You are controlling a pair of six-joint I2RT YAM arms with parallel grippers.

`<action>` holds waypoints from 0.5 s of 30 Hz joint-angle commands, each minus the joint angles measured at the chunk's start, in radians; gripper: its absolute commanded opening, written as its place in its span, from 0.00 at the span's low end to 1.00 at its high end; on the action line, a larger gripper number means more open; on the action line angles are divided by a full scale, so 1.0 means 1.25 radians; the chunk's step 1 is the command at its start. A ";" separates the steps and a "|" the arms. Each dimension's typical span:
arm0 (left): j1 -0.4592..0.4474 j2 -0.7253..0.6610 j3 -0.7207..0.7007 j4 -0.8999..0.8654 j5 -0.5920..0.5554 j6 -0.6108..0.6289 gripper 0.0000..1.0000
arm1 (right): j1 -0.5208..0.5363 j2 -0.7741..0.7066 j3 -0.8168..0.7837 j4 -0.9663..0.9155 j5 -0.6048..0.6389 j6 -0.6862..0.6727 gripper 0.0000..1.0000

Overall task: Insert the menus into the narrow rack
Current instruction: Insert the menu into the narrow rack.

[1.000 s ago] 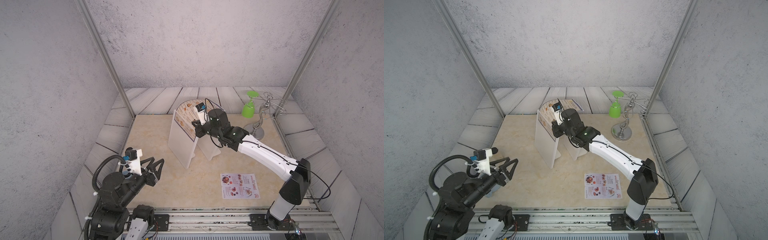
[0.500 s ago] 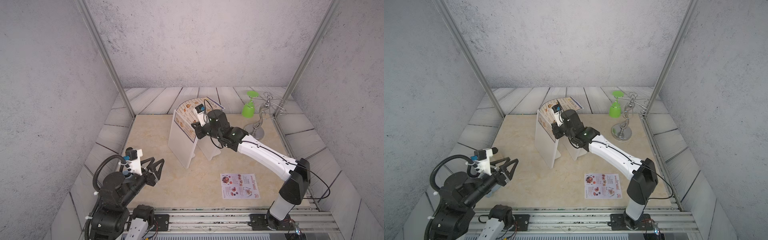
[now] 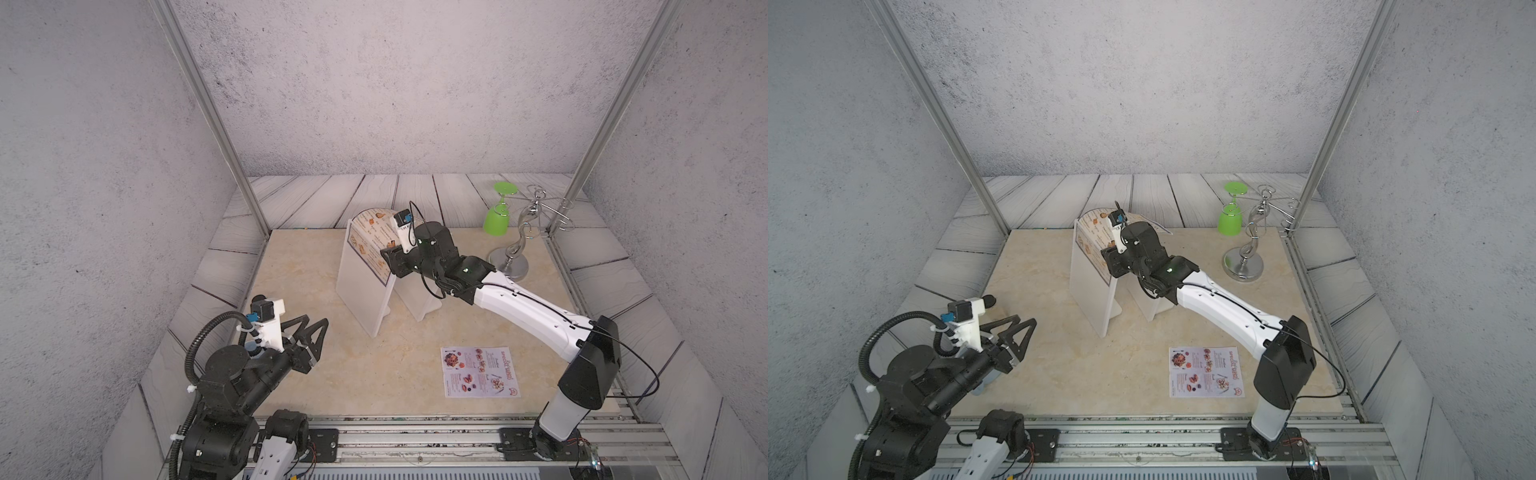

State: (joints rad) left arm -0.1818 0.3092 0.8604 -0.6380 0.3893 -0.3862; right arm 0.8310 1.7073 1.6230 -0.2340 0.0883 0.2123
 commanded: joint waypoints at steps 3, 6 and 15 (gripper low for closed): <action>-0.003 -0.010 -0.011 0.015 0.004 -0.001 0.59 | 0.002 -0.028 -0.026 0.009 0.050 0.035 0.63; -0.003 -0.010 -0.011 0.014 0.005 -0.001 0.59 | -0.004 -0.037 -0.038 0.018 0.056 0.058 0.67; -0.003 -0.009 -0.010 0.013 0.004 -0.002 0.59 | -0.023 -0.065 -0.074 0.065 0.027 0.112 0.71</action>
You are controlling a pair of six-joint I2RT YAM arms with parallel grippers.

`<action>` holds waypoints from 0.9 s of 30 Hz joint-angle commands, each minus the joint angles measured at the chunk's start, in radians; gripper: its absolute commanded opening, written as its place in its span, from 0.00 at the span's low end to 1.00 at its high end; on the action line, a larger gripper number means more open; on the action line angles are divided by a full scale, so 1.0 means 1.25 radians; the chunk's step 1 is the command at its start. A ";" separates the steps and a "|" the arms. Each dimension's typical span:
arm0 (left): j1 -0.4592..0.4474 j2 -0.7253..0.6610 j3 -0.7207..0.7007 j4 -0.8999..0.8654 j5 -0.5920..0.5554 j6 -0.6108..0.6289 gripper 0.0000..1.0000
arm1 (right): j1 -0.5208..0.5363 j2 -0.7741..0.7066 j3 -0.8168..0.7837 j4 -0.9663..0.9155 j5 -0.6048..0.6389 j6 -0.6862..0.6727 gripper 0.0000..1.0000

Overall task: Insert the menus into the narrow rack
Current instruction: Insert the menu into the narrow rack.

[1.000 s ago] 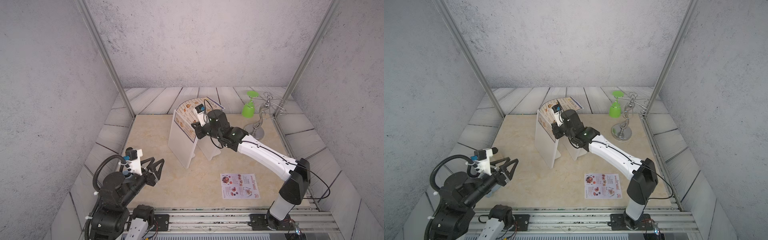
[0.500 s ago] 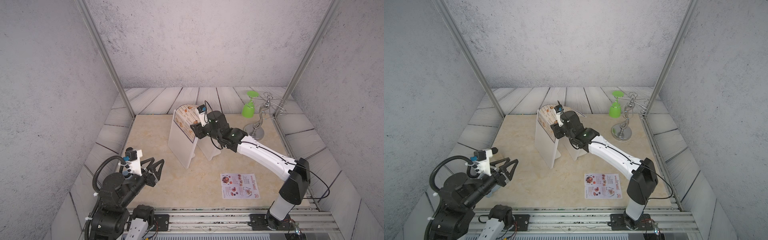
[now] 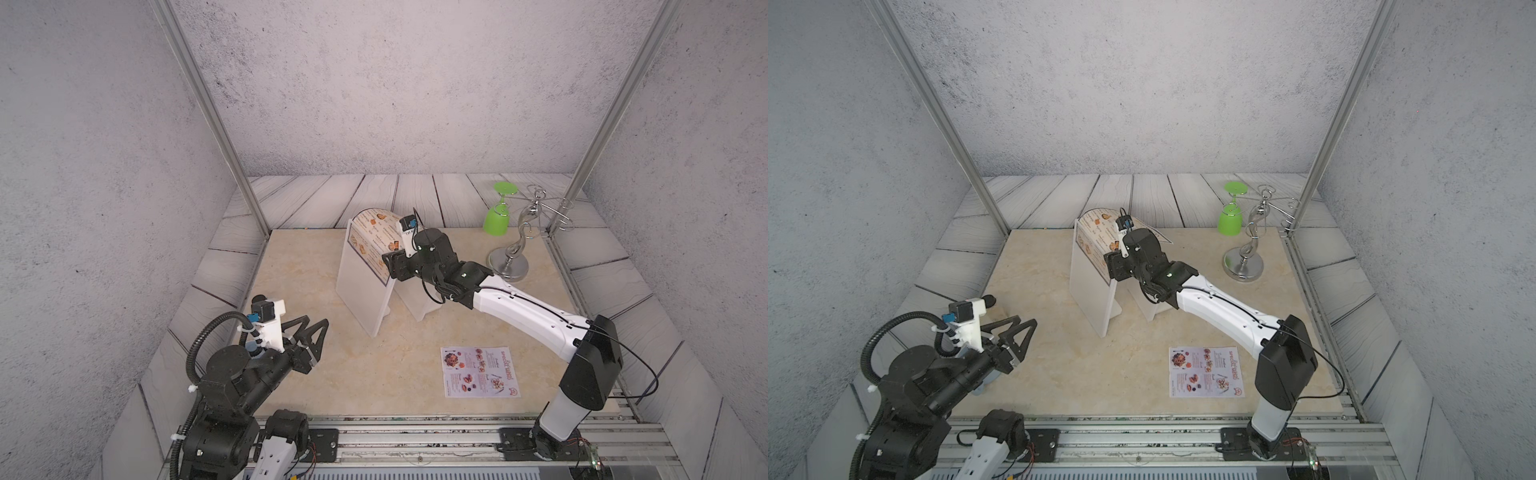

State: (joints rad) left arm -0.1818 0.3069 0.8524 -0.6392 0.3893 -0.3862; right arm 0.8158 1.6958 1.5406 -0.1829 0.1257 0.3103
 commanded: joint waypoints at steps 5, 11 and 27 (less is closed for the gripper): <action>-0.003 -0.008 -0.003 0.014 0.003 -0.003 0.59 | -0.034 -0.080 -0.038 0.061 -0.029 0.086 0.74; -0.003 -0.008 -0.003 0.012 0.004 -0.003 0.59 | -0.044 -0.090 -0.046 0.080 -0.051 0.109 0.76; -0.003 -0.016 -0.002 0.001 0.001 0.001 0.59 | -0.077 -0.070 -0.027 0.128 -0.095 0.176 0.77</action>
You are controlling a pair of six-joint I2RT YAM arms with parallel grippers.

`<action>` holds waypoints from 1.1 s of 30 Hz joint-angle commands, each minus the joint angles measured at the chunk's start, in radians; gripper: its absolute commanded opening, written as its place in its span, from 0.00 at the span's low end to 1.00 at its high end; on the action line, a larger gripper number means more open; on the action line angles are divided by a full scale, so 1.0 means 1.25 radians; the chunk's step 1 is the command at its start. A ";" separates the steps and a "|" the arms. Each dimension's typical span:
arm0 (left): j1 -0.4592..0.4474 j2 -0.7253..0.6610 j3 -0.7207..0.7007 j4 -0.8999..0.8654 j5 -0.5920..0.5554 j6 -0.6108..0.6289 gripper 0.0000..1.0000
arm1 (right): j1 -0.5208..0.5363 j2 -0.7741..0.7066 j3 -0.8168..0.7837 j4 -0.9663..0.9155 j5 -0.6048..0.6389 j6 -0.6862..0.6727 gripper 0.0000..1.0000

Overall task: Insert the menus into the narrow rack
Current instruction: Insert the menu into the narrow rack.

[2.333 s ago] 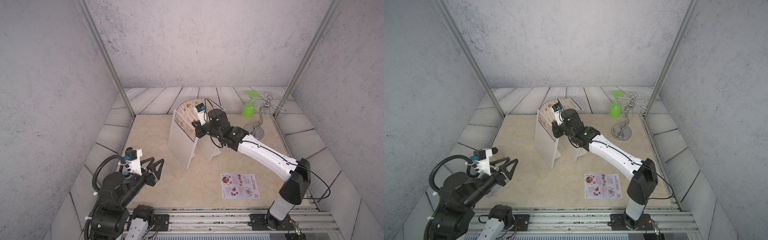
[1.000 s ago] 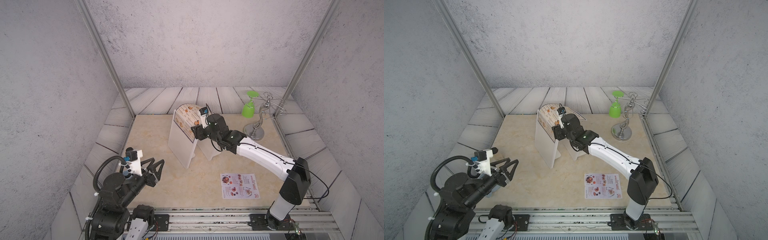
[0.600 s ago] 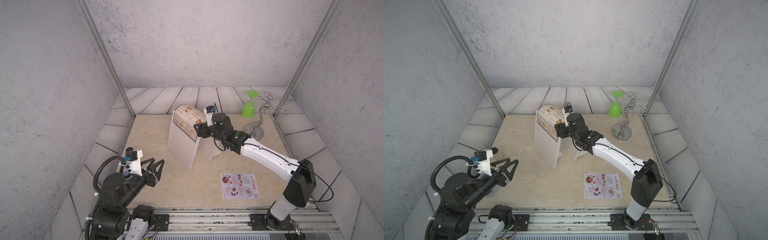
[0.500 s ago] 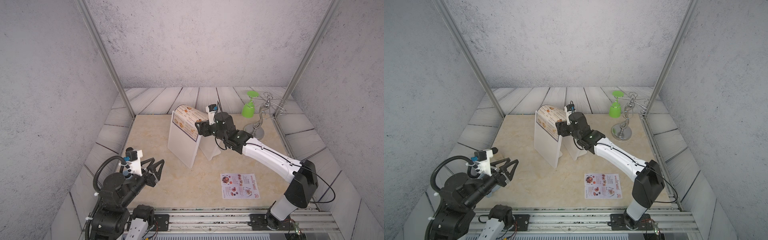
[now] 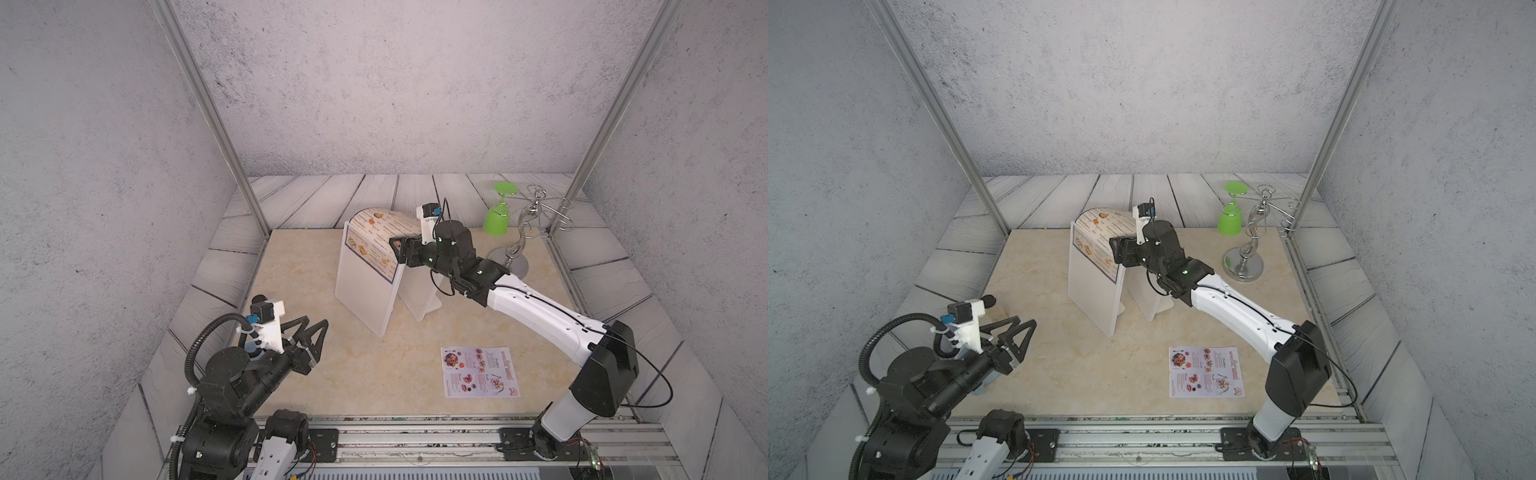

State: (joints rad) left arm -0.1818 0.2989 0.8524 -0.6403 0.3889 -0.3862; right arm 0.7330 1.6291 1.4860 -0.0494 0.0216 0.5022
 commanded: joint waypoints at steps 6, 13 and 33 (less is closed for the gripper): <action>-0.003 -0.006 0.002 0.003 0.002 0.001 0.59 | -0.026 -0.011 0.035 0.028 -0.024 0.034 0.76; -0.003 -0.003 0.005 0.005 0.002 0.002 0.59 | -0.038 0.005 0.070 0.019 -0.032 0.035 0.76; -0.003 -0.004 0.007 -0.002 -0.004 0.009 0.59 | -0.086 0.079 0.201 -0.035 -0.118 -0.011 0.46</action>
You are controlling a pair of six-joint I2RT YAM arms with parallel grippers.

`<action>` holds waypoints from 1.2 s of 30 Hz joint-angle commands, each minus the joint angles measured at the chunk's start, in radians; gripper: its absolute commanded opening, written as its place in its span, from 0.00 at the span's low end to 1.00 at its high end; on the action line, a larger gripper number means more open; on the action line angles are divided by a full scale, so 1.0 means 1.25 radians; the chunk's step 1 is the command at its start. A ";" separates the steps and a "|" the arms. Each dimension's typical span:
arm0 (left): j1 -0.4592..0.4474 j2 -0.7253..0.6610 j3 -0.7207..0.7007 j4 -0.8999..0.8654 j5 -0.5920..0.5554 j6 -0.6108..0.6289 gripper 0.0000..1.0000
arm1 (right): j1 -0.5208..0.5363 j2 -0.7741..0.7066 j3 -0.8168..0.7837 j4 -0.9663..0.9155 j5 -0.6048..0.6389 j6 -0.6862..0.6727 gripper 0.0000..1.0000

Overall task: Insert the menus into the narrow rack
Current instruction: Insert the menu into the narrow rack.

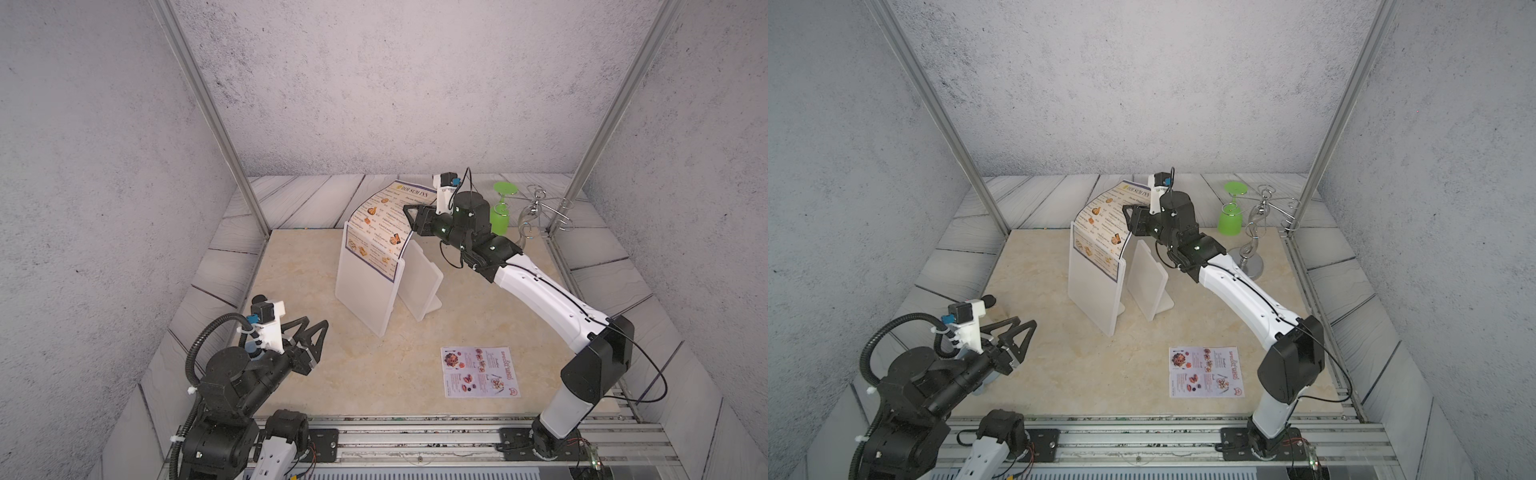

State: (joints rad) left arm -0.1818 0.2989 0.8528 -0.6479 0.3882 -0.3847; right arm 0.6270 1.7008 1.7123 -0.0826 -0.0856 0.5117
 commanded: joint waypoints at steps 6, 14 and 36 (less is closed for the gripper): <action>-0.003 -0.005 0.003 0.004 -0.005 0.008 0.59 | 0.000 0.002 -0.040 0.066 -0.089 -0.036 0.33; -0.003 -0.003 -0.002 0.004 -0.006 0.008 0.59 | -0.001 -0.046 -0.153 0.185 -0.116 -0.051 0.18; -0.003 0.001 -0.017 0.020 0.000 -0.001 0.59 | -0.001 -0.105 -0.206 0.186 -0.087 -0.117 0.45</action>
State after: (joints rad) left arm -0.1818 0.2996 0.8375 -0.6468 0.3874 -0.3855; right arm 0.6270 1.6115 1.4105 0.1688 -0.2287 0.3832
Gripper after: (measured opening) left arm 0.594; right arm 0.440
